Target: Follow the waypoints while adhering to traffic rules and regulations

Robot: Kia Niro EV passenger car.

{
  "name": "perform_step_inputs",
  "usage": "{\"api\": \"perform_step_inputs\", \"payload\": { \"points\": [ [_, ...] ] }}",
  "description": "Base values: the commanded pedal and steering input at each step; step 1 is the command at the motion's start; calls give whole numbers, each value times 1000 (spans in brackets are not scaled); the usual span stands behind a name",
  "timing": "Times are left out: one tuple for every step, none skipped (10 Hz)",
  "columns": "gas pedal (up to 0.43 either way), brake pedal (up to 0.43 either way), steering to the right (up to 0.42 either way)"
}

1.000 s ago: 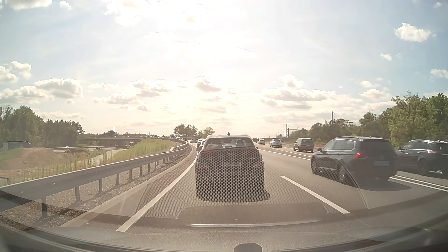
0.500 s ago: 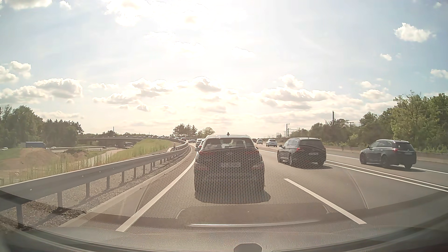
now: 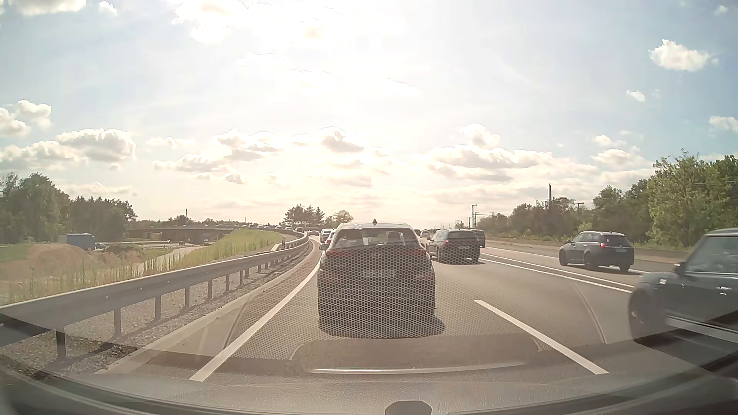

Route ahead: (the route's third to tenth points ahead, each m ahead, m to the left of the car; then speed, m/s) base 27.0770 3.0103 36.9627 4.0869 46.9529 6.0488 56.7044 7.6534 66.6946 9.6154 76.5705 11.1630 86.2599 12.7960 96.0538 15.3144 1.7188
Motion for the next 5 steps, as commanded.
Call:
{"api": "perform_step_inputs", "payload": {
  "points": [
    [47,0,5],
    [47,0,4],
    [47,0,1],
    [47,0,-4],
    [47,0,-6]
  ]
}}
